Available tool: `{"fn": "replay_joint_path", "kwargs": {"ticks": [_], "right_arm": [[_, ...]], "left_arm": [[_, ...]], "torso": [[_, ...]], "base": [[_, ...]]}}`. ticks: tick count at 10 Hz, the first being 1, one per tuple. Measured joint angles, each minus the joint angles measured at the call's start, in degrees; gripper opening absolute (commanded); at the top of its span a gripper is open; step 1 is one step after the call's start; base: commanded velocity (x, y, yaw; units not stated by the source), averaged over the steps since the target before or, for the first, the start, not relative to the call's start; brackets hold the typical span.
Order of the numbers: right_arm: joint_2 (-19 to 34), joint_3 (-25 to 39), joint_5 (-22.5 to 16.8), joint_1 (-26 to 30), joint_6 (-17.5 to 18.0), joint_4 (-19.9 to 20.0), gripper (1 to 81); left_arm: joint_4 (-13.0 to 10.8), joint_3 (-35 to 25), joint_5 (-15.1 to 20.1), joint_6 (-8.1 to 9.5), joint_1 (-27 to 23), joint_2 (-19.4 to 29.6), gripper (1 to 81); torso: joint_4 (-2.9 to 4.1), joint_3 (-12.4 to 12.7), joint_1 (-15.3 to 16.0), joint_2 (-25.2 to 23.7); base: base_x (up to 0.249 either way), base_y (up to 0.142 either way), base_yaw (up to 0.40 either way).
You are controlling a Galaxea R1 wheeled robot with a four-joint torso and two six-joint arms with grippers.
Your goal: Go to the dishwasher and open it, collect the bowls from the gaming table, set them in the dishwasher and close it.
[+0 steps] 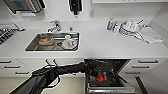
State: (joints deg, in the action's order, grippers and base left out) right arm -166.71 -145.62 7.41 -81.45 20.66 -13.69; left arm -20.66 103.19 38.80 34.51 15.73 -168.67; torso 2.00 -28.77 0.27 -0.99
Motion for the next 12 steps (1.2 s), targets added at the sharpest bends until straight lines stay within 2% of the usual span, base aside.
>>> {"fn": "replay_joint_path", "kwargs": {"ticks": [1,2,3,5,8,10,12], "right_arm": [[0.0,0.0,0.0,0.0,0.0,0.0,1.0],[0.0,0.0,0.0,0.0,0.0,0.0,1.0],[0.0,0.0,0.0,0.0,0.0,0.0,1.0],[0.0,0.0,0.0,0.0,0.0,0.0,1.0],[0.0,0.2,0.0,0.0,0.0,0.0,1.0],[1.7,1.8,0.3,0.0,0.3,0.0,1.0],[6.6,6.4,1.3,0.4,1.4,0.0,1.0]], "left_arm": [[0.9,-0.9,-1.9,0.02,0.0,0.1,1.0],[2.5,-1.7,-4.7,-0.34,0.0,-0.1,81.1],[5.1,-2.4,-7.4,0.24,-0.1,-0.8,81.1],[6.8,-3.1,-9.7,0.21,-0.1,-2.5,81.1],[7.0,-3.4,-9.9,0.16,0.6,-1.1,81.1],[6.9,-5.4,-9.8,0.02,2.7,2.5,81.1],[6.6,-8.8,-9.7,-0.28,4.9,8.1,81.1]], "torso": [[0.00,0.0,0.0,0.0],[0.00,0.0,0.0,0.0],[0.00,0.0,0.0,0.0],[0.00,0.0,0.0,0.0],[0.00,0.0,0.0,0.0],[0.00,0.0,0.0,0.0],[0.00,0.0,0.0,0.0]], "base": [[0.000,0.000,0.000],[0.000,0.000,0.000],[0.000,0.000,0.000],[0.000,0.000,0.000],[0.000,0.000,0.000],[0.000,0.000,0.000],[0.000,0.000,0.000]]}}
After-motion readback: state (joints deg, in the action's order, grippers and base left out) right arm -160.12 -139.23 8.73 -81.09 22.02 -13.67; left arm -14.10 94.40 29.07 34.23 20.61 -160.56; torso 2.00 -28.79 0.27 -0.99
